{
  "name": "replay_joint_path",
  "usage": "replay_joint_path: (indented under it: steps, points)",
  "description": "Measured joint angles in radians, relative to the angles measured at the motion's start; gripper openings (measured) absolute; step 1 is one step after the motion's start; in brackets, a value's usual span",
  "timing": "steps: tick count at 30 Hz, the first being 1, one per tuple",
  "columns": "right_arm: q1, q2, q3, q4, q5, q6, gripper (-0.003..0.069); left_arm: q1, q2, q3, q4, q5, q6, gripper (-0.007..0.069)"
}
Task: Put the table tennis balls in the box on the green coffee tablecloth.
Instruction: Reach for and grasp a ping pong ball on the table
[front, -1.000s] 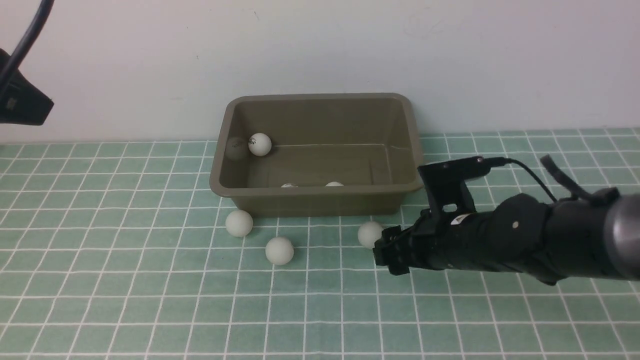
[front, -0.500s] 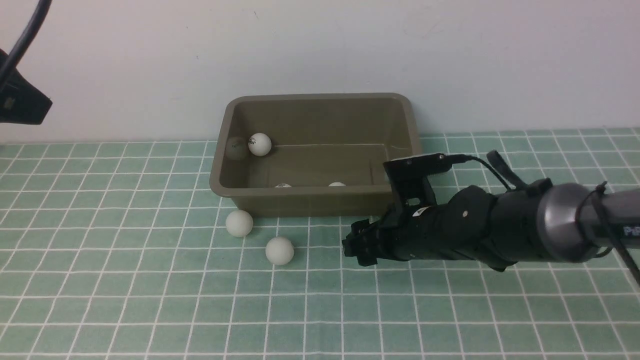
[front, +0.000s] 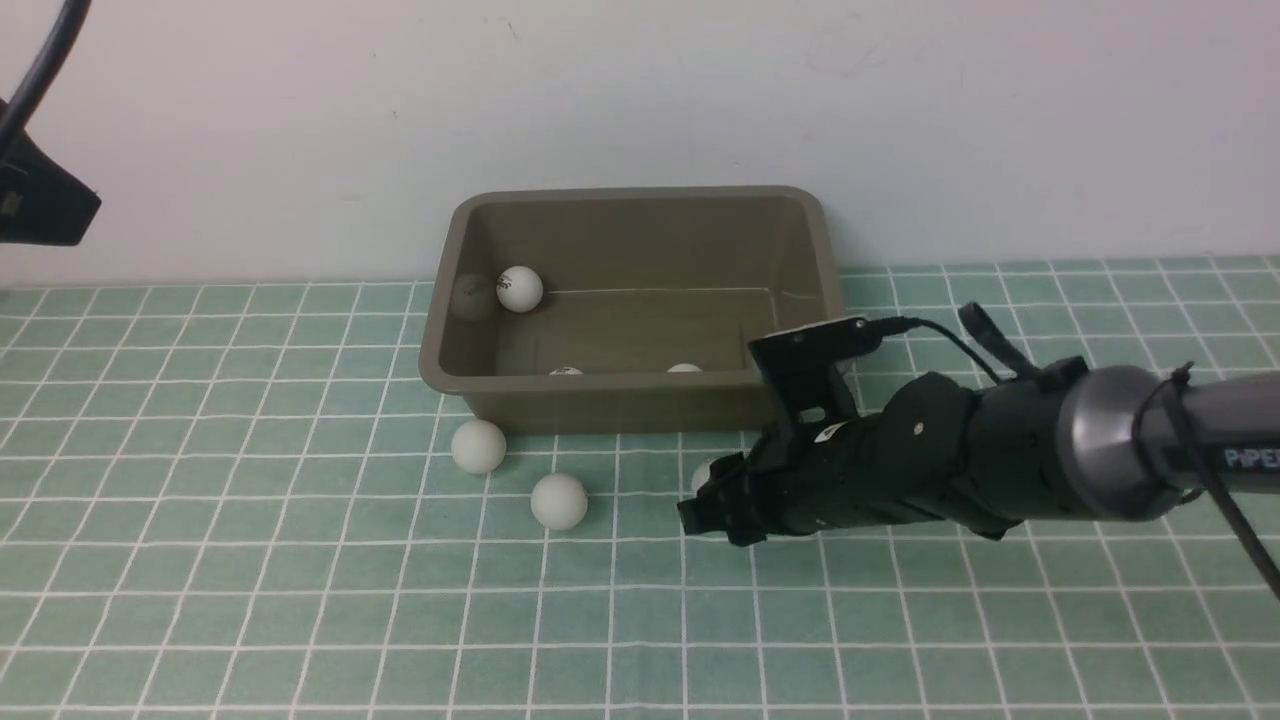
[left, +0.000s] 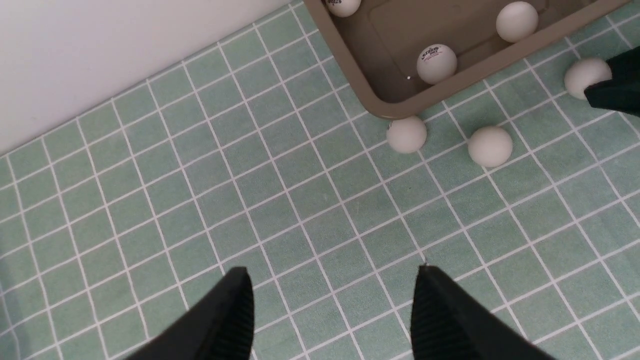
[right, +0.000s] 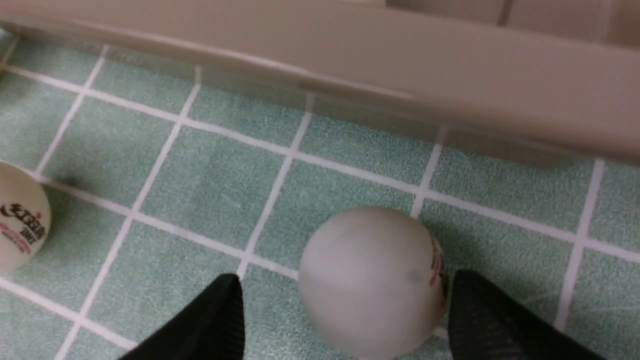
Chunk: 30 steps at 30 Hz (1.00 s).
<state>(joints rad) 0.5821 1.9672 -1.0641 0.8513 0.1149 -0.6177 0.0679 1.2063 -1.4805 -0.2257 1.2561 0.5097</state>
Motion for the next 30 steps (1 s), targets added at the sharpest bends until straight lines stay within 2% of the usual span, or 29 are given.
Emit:
replay_joint_path:
  steps: [3, 4, 6, 9, 17, 30]
  points:
    - [0.0, -0.041, 0.002, -0.049, 0.102, -0.016, 0.0295, 0.0, 0.0, 0.0, -0.002, 0.0, 0.0, 0.0384]
    - [0.0, -0.058, 0.01, -0.064, 0.113, -0.018, 0.0254, 0.0, 0.0, 0.0, -0.003, 0.0, 0.0, 0.0384]
    - [-0.003, -0.101, 0.028, -0.095, 0.13, -0.019, 0.0084, 0.0, 0.0, 0.0, -0.007, 0.0, 0.0, 0.0384]
    - [-0.017, -0.167, 0.058, -0.124, 0.166, -0.019, 0.001, 0.0, 0.0, 0.0, -0.011, 0.0, 0.0, 0.0384]
    - [-0.053, -0.346, 0.094, -0.245, 0.247, 0.0, -0.0012, 0.0, 0.0, 0.0, -0.013, 0.0, 0.0, 0.0384]
    - [-0.056, -0.354, 0.095, -0.274, 0.305, 0.021, -0.0013, 0.0, 0.0, 0.0, -0.013, 0.0, 0.003, 0.0384]
